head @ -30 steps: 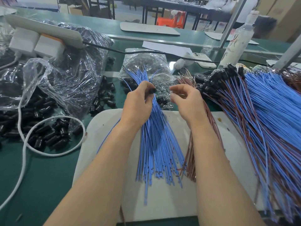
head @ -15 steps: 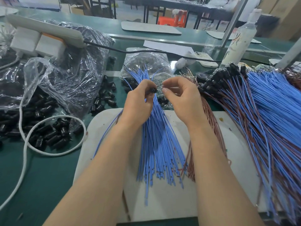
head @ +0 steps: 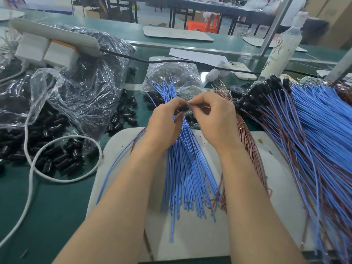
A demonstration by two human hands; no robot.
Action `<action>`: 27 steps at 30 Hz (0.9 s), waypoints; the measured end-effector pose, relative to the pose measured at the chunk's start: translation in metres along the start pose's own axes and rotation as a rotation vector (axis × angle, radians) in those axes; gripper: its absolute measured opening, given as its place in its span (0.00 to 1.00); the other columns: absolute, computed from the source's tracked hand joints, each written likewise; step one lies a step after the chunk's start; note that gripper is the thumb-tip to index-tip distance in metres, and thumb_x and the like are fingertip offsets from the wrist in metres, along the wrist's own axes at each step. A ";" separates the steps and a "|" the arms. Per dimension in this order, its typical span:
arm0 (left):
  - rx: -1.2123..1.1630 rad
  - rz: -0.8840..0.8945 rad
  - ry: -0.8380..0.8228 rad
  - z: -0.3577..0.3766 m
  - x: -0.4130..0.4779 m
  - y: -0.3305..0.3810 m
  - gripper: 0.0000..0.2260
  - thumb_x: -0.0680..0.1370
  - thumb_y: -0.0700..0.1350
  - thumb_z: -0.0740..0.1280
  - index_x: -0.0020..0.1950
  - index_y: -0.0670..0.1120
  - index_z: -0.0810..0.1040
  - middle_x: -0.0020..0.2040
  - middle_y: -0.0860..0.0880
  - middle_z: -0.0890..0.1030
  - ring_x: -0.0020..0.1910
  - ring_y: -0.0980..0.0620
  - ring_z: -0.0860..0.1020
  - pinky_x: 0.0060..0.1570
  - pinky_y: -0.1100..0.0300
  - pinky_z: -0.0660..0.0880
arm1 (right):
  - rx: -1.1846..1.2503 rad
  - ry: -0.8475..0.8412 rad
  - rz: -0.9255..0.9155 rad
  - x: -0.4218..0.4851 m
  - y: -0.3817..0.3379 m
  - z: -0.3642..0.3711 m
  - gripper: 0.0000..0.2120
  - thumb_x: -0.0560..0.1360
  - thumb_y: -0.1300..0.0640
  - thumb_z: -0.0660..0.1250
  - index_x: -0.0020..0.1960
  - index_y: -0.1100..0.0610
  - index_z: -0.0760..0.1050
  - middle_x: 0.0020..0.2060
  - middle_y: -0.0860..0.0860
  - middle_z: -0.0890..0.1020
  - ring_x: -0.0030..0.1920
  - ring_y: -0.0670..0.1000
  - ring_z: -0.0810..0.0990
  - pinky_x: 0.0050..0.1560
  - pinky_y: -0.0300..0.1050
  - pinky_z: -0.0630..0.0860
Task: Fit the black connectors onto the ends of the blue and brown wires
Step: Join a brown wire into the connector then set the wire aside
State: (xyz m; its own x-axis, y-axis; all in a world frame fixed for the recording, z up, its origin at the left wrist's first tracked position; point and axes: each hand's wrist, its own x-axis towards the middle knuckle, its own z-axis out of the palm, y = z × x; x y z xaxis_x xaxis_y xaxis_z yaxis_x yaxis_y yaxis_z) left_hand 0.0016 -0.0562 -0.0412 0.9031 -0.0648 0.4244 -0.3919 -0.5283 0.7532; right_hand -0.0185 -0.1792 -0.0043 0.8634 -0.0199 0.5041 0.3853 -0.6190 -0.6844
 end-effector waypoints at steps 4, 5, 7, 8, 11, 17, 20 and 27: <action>0.051 0.037 -0.012 -0.003 -0.001 0.002 0.10 0.78 0.38 0.64 0.57 0.47 0.79 0.44 0.58 0.78 0.48 0.55 0.72 0.46 0.72 0.66 | -0.003 -0.007 0.002 0.001 0.002 -0.001 0.06 0.74 0.66 0.68 0.47 0.60 0.82 0.41 0.51 0.83 0.43 0.48 0.82 0.51 0.44 0.78; 0.059 0.044 -0.017 -0.004 -0.001 0.002 0.10 0.78 0.38 0.64 0.57 0.47 0.79 0.43 0.59 0.77 0.48 0.54 0.72 0.44 0.76 0.64 | 0.000 -0.008 0.004 0.001 0.003 -0.001 0.06 0.74 0.65 0.68 0.47 0.60 0.83 0.41 0.50 0.84 0.43 0.48 0.82 0.51 0.44 0.78; 0.064 0.053 -0.023 -0.007 -0.001 0.003 0.10 0.78 0.39 0.65 0.57 0.47 0.80 0.41 0.61 0.76 0.48 0.54 0.71 0.45 0.80 0.62 | 0.015 -0.012 0.022 0.002 0.005 -0.003 0.06 0.74 0.65 0.68 0.47 0.58 0.83 0.40 0.50 0.84 0.42 0.47 0.82 0.50 0.42 0.78; 0.060 0.053 -0.023 -0.008 -0.001 0.004 0.09 0.78 0.40 0.66 0.57 0.47 0.80 0.41 0.62 0.75 0.48 0.54 0.71 0.45 0.81 0.62 | 0.034 -0.016 0.039 0.003 0.007 -0.005 0.06 0.74 0.64 0.69 0.46 0.58 0.83 0.40 0.49 0.84 0.42 0.45 0.82 0.49 0.40 0.78; 0.015 0.014 -0.027 -0.010 -0.002 0.004 0.08 0.77 0.44 0.68 0.56 0.50 0.81 0.41 0.63 0.77 0.49 0.57 0.72 0.47 0.78 0.63 | 0.142 -0.035 0.097 0.004 0.012 -0.010 0.06 0.74 0.65 0.69 0.46 0.57 0.82 0.39 0.47 0.83 0.40 0.40 0.81 0.47 0.33 0.76; -0.018 -0.032 -0.118 -0.013 -0.002 0.004 0.05 0.76 0.45 0.70 0.52 0.49 0.81 0.41 0.57 0.82 0.45 0.62 0.77 0.51 0.70 0.68 | 0.088 -0.117 0.119 0.004 0.019 -0.015 0.06 0.73 0.65 0.70 0.46 0.56 0.82 0.39 0.49 0.83 0.41 0.44 0.82 0.47 0.33 0.77; -0.011 -0.010 -0.166 -0.013 -0.002 0.005 0.05 0.76 0.42 0.69 0.50 0.49 0.82 0.40 0.57 0.82 0.44 0.61 0.77 0.46 0.77 0.67 | 0.072 -0.161 0.124 0.005 0.020 -0.018 0.06 0.73 0.65 0.70 0.45 0.55 0.82 0.39 0.49 0.84 0.42 0.45 0.82 0.47 0.34 0.76; -0.041 -0.019 -0.121 -0.011 -0.001 0.005 0.05 0.77 0.42 0.68 0.51 0.49 0.81 0.40 0.58 0.82 0.43 0.63 0.77 0.44 0.78 0.67 | 0.178 -0.151 0.153 0.004 0.017 -0.014 0.08 0.74 0.67 0.68 0.50 0.58 0.81 0.41 0.48 0.83 0.43 0.42 0.81 0.50 0.34 0.77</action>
State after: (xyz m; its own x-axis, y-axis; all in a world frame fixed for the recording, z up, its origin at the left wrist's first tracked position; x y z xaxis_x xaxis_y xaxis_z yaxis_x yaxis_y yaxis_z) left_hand -0.0035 -0.0496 -0.0322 0.9242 -0.1579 0.3478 -0.3788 -0.4955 0.7817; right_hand -0.0131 -0.2005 -0.0061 0.9496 0.0231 0.3125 0.2863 -0.4696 -0.8352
